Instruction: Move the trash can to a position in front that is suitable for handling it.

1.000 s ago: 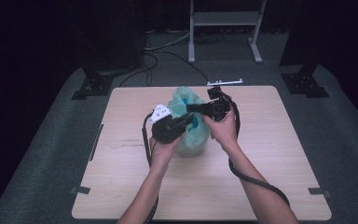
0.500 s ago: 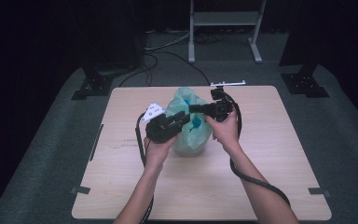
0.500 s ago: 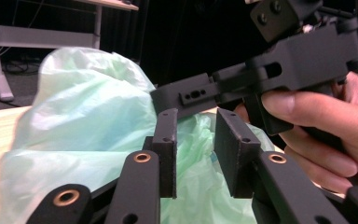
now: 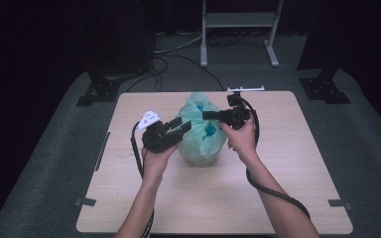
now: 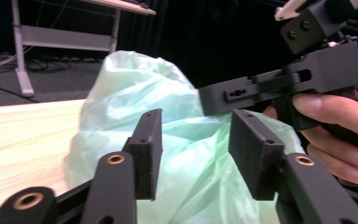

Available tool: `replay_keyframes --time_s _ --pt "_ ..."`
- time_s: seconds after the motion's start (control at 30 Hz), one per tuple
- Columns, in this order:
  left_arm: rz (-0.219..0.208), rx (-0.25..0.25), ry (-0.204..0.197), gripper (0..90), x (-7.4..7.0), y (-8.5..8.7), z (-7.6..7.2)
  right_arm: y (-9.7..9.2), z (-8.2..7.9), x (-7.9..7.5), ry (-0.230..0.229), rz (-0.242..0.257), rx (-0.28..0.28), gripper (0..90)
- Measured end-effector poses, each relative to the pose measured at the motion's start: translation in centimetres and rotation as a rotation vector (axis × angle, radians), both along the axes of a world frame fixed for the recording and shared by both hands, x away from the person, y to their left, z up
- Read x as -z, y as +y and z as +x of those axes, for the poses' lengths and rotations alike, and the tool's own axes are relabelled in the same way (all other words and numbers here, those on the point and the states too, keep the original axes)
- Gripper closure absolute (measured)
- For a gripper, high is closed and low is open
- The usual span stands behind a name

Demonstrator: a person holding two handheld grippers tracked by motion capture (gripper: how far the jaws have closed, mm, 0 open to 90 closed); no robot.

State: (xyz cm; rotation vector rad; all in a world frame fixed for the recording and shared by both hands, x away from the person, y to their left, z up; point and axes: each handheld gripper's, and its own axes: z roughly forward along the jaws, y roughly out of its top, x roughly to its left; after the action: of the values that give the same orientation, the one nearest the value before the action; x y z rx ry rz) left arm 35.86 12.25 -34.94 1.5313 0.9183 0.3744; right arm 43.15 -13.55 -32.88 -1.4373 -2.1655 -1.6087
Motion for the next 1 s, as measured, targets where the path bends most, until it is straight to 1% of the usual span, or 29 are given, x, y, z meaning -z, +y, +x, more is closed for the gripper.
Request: replay_keyframes --time_s 0.17,0.37,0.43,0.5,0.6,0.67,0.8,0.87,0.93,1.0 --pt "-0.013 -0.026 0.022 44.0 0.1 1.0 -0.1 -0.2 0.0 0.0 0.003 0.011 -0.003 90.0" --pt "-0.03 -0.056 0.041 38.4 0.7 2.2 -0.1 -0.5 0.0 -0.3 0.005 0.029 -0.002 90.0" --pt "-0.037 -0.064 0.05 37.5 1.0 2.5 -0.2 -0.7 0.0 -0.3 -0.002 0.031 -0.001 90.0" --pt "-0.036 -0.071 0.057 35.3 1.2 2.8 -0.2 -0.7 0.0 -0.4 0.0 0.033 -0.002 90.0" --pt "-0.041 -0.075 0.065 30.1 1.4 3.1 -0.2 -0.8 0.0 -0.6 -0.001 0.036 0.0 90.0" --pt "-0.044 -0.082 0.062 28.1 1.6 3.4 -0.3 -0.8 0.0 -0.7 -0.002 0.04 0.001 90.0" --pt "-0.07 -0.098 0.074 20.9 1.8 4.0 -0.4 -0.9 0.0 -1.0 -0.008 0.043 0.002 90.0" --pt "-0.079 -0.103 0.075 19.8 2.1 4.4 -0.5 -1.0 0.0 -1.1 -0.008 0.043 0.002 90.0" --pt "-0.086 -0.104 0.088 19.0 2.3 4.7 -0.4 -1.0 0.0 -1.1 -0.008 0.048 0.003 90.0" --pt "-0.088 -0.107 0.089 17.6 2.4 4.9 -0.5 -0.9 0.0 -1.2 -0.013 0.051 0.003 90.0"
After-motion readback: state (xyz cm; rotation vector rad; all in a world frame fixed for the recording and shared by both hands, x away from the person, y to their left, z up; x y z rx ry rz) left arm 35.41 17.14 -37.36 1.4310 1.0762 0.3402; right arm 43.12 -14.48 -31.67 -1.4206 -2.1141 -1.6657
